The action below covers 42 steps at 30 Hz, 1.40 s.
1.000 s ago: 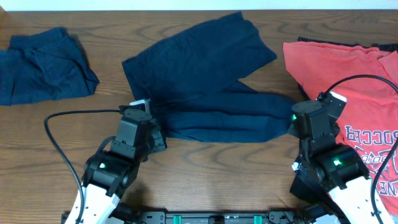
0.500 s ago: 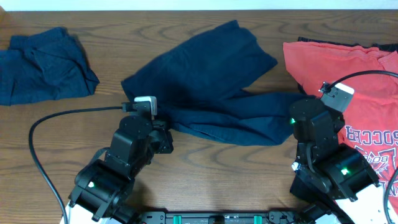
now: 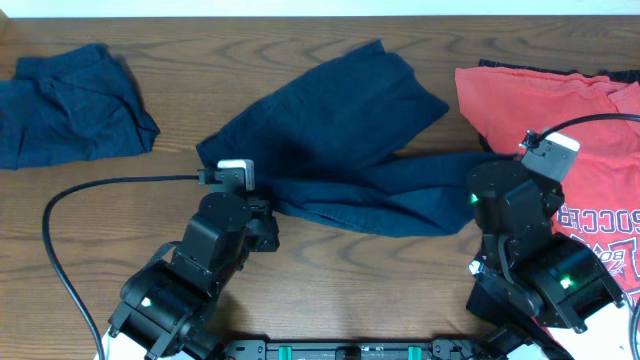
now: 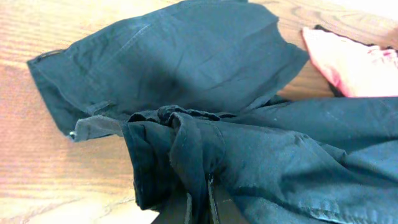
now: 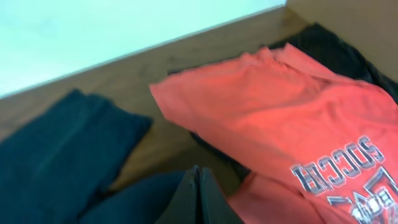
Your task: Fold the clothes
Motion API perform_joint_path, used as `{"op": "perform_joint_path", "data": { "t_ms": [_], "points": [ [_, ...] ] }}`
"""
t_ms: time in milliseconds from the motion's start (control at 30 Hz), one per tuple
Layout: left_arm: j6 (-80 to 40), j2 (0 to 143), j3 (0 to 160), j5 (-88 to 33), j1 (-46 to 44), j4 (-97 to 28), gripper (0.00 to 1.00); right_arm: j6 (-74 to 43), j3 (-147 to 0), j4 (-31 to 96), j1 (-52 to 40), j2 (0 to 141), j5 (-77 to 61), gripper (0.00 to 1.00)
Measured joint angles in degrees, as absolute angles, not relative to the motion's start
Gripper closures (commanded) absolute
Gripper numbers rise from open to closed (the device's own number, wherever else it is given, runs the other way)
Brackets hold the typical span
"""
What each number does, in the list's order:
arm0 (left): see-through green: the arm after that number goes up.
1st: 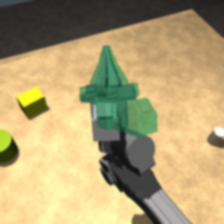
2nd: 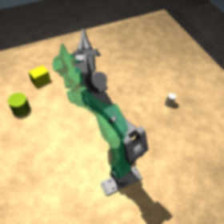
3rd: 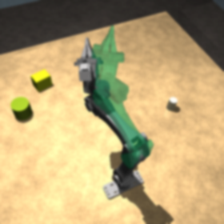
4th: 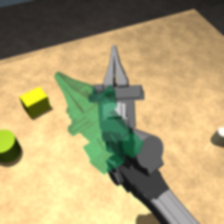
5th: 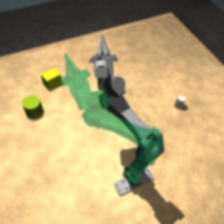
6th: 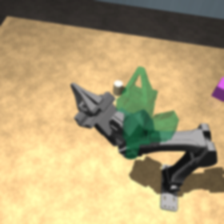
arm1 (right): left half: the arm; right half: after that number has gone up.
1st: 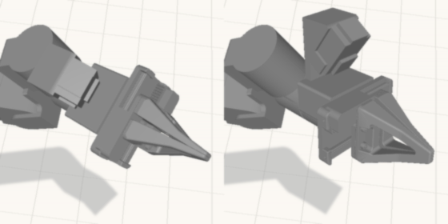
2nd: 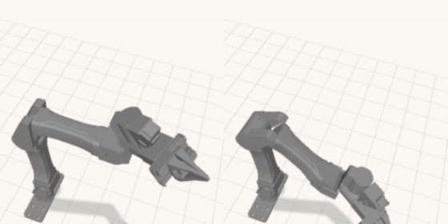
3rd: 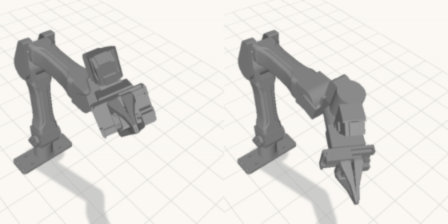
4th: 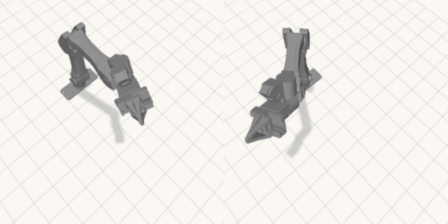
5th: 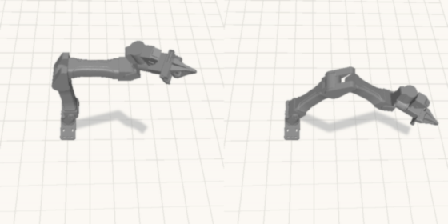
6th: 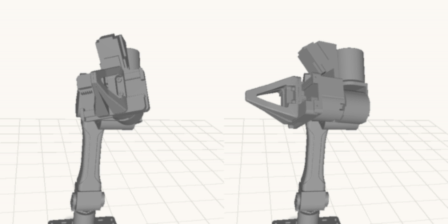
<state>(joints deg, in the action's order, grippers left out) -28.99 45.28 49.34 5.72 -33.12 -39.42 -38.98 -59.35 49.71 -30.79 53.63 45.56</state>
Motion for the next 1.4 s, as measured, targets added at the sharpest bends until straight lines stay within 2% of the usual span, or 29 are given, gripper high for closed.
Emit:
{"op": "perform_joint_path", "data": {
  "t_ms": [200, 400, 600, 967, 1400],
  "points": [
    [-32.82, 47.09, 49.41, 9.43, -33.17, -43.92, 0.94, -46.44, -59.57, 58.5, -30.68, 55.99, 40.88, 0.98],
    [-35.14, 52.56, 49.43, 12.25, -32.95, -43.83, 0.94, -48.86, -59.59, 57.21, -29.36, 62.72, 34.83, 0.98],
    [-35.38, 58.61, 49.43, 13.72, -29.45, -39.75, 0.94, -45.43, -61.67, 52.1, -25.87, 71.2, 30.94, 0.98],
    [-32.99, 60.75, 49.43, 14.17, -18.59, -29.5, 0.94, -36.51, -76.03, 47.68, -15.75, 80.71, 23.7, 0.99],
    [-31.7, 66.87, 49.43, 15.05, -16.21, -27.33, 0.94, -29.76, -81.52, 45.34, -15.22, 94.43, 15.9, 0.99]
  ]
}}
